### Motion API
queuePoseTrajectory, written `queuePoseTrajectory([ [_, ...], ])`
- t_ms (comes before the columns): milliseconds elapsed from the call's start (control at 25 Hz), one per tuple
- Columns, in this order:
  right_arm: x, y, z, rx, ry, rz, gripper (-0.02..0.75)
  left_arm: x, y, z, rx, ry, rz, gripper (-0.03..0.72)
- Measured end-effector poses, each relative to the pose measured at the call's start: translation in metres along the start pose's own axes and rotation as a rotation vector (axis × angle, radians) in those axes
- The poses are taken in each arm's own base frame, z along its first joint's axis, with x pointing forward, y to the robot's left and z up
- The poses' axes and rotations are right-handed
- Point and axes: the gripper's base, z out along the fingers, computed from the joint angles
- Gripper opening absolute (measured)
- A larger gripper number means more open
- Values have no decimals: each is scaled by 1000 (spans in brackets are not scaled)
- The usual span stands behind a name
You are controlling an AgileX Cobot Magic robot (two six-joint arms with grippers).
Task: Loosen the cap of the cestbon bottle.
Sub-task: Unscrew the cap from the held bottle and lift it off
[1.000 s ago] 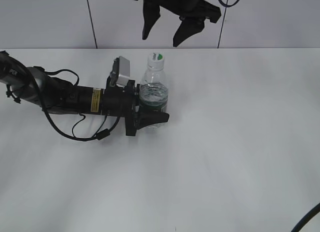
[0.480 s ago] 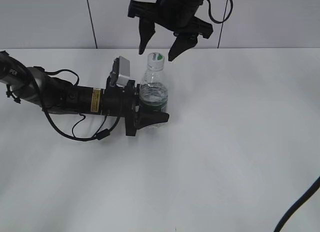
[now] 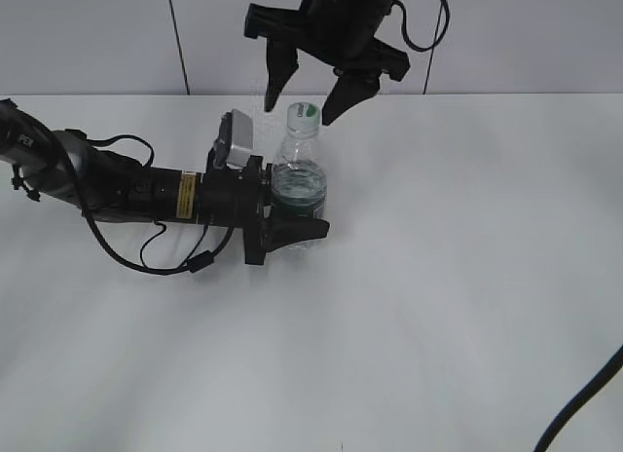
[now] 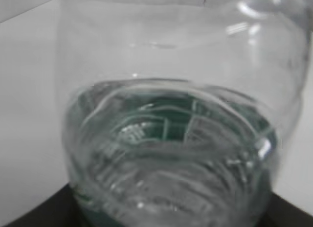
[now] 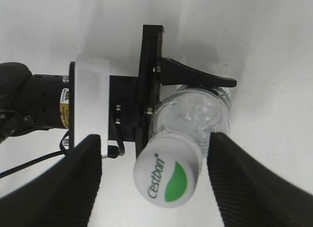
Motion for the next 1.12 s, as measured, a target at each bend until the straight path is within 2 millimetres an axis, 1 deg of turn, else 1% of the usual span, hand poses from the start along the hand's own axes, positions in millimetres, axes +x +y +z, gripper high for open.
queuePoseTrajectory([
  [120,4,-4,8,11,30,6,514,0,0,0,0,0,0,412],
  [280,5,-5,9,15,37,5,514,0,0,0,0,0,0,412],
  [560,5,-4,5,13,28,1,514,0,0,0,0,0,0,412],
  [760,5,-2,-4,17,8,-9,514,0,0,0,0,0,0,412],
  [1120,5,-2,-5,16,7,-18,513,0,0,0,0,0,0,412],
])
